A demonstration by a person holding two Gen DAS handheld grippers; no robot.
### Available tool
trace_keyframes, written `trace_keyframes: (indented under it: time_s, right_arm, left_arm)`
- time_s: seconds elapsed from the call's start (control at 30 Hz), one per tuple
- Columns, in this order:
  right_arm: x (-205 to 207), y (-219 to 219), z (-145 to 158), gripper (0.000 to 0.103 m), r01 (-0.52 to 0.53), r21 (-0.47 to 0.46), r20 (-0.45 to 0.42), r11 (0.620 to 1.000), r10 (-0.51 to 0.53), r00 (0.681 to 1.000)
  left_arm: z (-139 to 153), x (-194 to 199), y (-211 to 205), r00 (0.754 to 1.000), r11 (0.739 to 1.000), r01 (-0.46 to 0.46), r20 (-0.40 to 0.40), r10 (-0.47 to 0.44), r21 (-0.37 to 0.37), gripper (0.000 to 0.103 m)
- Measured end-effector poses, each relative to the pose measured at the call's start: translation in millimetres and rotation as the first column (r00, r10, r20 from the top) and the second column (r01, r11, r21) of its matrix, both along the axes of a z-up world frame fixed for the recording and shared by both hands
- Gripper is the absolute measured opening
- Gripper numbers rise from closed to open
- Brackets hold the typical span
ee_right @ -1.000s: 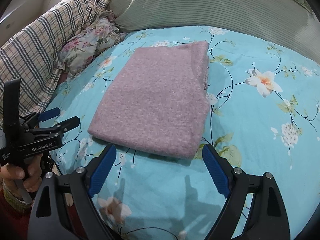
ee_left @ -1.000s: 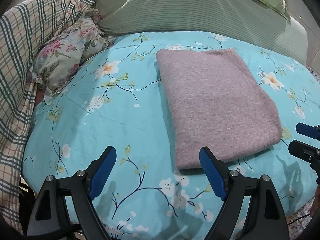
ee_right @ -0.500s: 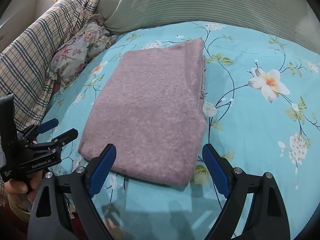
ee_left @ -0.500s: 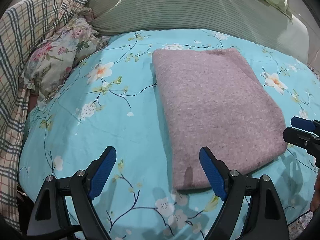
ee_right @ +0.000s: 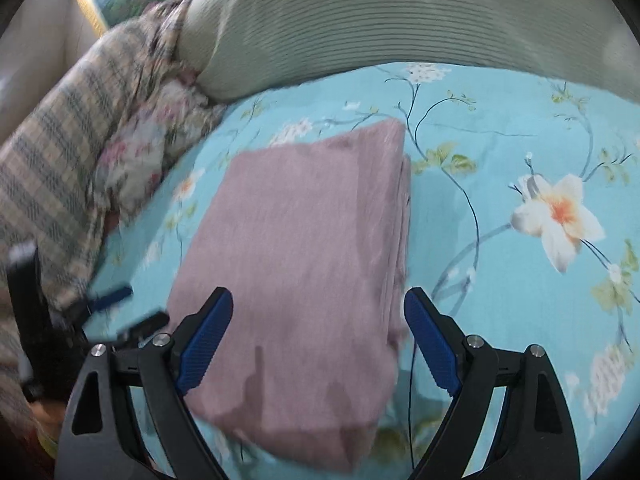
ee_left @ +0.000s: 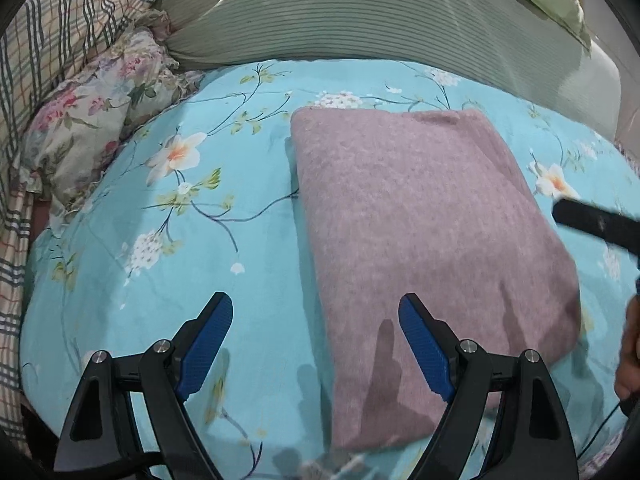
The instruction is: Fold small clothes
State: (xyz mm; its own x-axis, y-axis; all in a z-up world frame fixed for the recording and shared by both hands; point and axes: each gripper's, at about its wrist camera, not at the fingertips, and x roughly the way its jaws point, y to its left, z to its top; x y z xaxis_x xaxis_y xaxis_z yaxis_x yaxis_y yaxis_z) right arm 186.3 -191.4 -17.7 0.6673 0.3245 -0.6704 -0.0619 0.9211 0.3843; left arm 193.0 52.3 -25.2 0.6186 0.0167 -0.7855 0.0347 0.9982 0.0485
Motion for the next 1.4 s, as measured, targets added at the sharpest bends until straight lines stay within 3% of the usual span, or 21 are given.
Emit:
trace_keyframes:
  time_s: [0.07,0.2,0.23,0.27,0.43,0.6,0.73,0.87,1.0,1.1,1.17,1.4]
  right_arm:
    - [18,-8,-2,0.066,0.035,0.018,-0.010,0.999,-0.034,0.999]
    - [57,-21,-22,0.057,0.077,0.056,-0.073,0.995,-0.073,0.995]
    - [63,-22,-29,0.025,0.072,0.071,-0.095,0.995,-0.065,0.993]
    - [67,-20,-33,0.016,0.061,0.086,-0.114,0.994,-0.051,0.992]
    - [52,-18,-15,0.015,0.067,0.057,0.001,0.996,-0.067,0.998]
    - [59,-19,-47,0.014,0.088,0.013,-0.050,0.996,-0.087,0.995]
    - [58,-12,-40,0.015,0.096,-0.035,-0.045,0.995,-0.098,0.994]
    - [50,-16,-31,0.019,0.116,-0.020,-0.057,0.993,-0.117,0.992]
    - [27,-13,-11,0.020,0.123,-0.047,-0.026,0.991,-0.124,0.992]
    - [8,-5,0,0.029,0.097,-0.046,-0.006,0.994,-0.098,0.995]
    - [-4,3,7,0.041,0.070,-0.059,0.004,0.996,-0.070,0.998]
    - [-52,28,11,0.050,0.008,-0.116,0.008,0.993,-0.007,1.000]
  left_arm:
    - [-1,10,4,1.000,1.000,-0.007,-0.009,0.006,-0.028,0.086]
    - [-8,24,6,0.999,0.998,-0.020,-0.030,0.019,-0.057,0.086]
    - [-10,27,6,0.999,0.998,-0.023,-0.038,0.020,-0.061,0.085]
    - [-13,30,6,0.999,0.997,-0.024,-0.047,0.021,-0.068,0.086]
    - [-13,31,6,0.999,0.996,-0.016,-0.045,0.012,-0.089,0.086]
    - [-26,38,3,0.998,0.997,-0.010,-0.059,0.006,-0.081,0.088]
    - [-29,38,4,0.998,0.997,-0.015,-0.062,0.010,-0.079,0.090]
    - [-29,35,4,0.998,0.997,-0.019,-0.063,0.014,-0.075,0.090]
    - [-28,28,5,0.997,0.997,-0.029,-0.068,0.024,-0.071,0.090]
    - [-25,18,6,0.997,0.996,-0.047,-0.068,0.043,-0.070,0.090]
    - [-23,9,6,0.997,0.997,-0.058,-0.064,0.054,-0.060,0.090]
    - [-23,-27,13,0.996,0.996,-0.057,-0.072,0.052,-0.069,0.090]
